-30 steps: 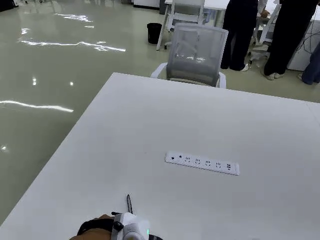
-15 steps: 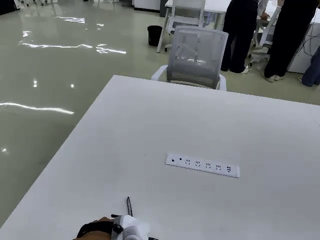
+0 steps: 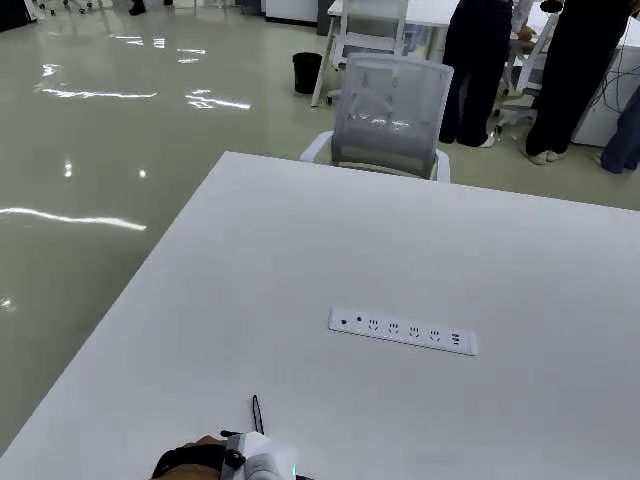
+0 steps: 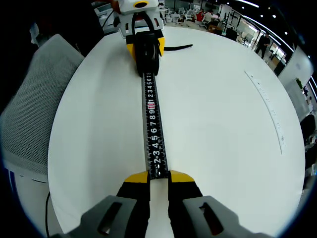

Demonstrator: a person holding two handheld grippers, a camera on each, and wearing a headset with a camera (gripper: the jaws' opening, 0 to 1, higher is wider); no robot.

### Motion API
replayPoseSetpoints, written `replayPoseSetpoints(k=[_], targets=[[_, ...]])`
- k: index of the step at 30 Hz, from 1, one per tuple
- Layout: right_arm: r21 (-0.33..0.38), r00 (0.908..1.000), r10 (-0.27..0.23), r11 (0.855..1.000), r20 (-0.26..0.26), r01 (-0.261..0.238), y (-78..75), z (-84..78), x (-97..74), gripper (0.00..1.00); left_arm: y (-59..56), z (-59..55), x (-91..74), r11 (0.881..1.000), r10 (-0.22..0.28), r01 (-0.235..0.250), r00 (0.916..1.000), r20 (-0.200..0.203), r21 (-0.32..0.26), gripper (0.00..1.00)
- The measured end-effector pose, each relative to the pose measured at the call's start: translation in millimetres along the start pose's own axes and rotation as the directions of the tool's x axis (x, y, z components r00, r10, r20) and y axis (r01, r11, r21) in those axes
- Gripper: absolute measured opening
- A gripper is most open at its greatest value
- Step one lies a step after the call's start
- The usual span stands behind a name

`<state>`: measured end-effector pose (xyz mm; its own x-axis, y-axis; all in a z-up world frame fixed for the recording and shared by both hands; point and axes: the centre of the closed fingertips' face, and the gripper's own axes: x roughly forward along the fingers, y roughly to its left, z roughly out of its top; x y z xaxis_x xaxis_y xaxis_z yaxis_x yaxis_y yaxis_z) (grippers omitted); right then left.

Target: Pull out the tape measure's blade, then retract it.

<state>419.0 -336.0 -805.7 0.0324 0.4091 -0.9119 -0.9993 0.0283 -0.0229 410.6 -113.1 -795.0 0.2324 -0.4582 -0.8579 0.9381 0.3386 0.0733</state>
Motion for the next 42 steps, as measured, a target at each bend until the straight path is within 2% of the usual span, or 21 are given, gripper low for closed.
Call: replayPoseSetpoints(k=[42], targets=[[0.024, 0.9997, -0.007, 1.0, -0.023, 0.008, 0.2, -16.6, -8.9, 0.11, 0.7, -0.5, 0.6, 1.0, -0.01, 0.01, 0.9999, 0.003, -0.01, 0.31]])
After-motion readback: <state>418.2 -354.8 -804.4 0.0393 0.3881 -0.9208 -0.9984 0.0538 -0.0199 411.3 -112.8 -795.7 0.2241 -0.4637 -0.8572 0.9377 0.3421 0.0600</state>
